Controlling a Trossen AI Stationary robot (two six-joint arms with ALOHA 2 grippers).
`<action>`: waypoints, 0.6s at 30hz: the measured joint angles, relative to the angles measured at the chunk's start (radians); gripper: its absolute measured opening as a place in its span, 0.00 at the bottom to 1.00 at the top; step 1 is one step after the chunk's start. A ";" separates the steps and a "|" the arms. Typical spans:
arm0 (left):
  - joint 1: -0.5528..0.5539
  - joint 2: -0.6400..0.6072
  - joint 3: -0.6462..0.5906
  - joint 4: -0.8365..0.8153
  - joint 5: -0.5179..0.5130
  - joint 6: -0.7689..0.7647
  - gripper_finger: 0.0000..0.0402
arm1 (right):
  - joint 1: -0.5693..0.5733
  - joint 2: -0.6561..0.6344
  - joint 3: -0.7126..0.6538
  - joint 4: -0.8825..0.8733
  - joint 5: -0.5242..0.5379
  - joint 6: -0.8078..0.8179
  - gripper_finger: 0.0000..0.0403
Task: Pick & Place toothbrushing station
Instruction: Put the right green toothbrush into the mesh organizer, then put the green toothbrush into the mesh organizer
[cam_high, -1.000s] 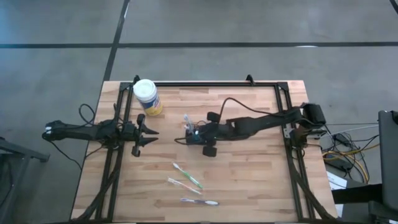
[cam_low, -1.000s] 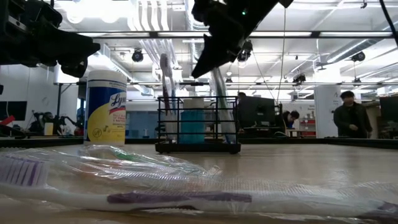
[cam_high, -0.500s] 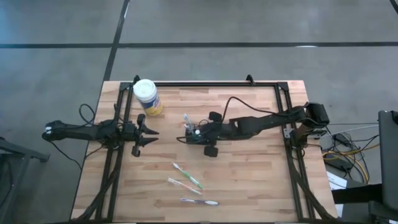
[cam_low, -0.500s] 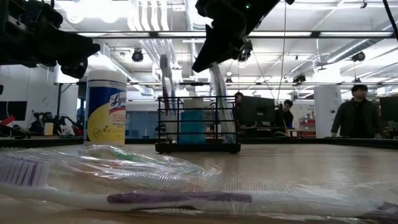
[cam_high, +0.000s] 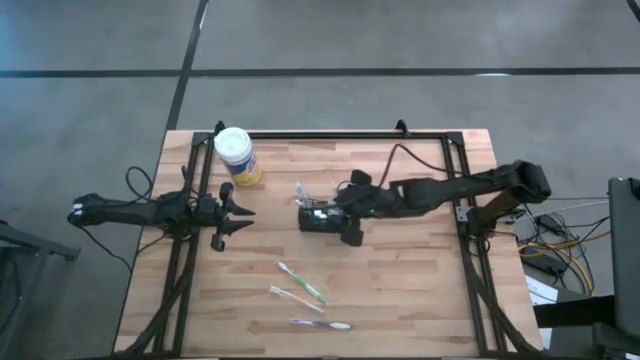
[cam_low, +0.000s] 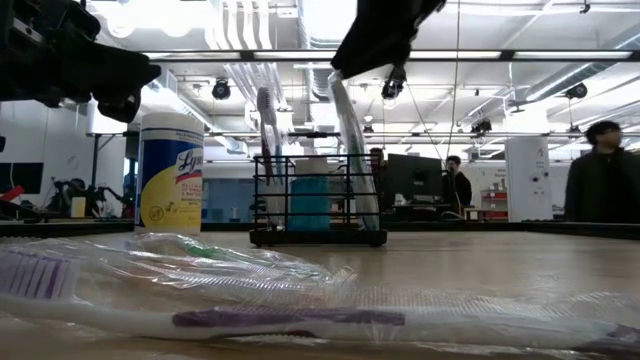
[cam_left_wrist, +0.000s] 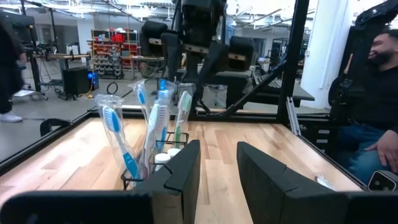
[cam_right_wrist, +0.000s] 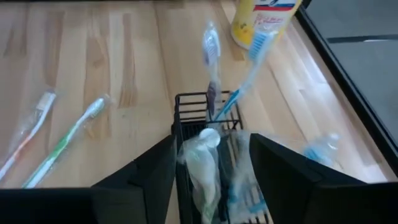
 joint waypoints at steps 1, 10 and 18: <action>0.000 0.000 0.000 0.000 0.000 0.000 0.27 | 0.000 -0.018 -0.014 -0.001 0.000 0.001 0.51; 0.000 0.000 0.000 0.000 -0.007 0.008 0.27 | 0.057 -0.256 -0.233 0.131 0.127 0.004 0.50; 0.000 0.000 0.001 -0.001 -0.007 0.042 0.27 | 0.147 -0.637 -0.735 0.733 0.219 -0.104 0.39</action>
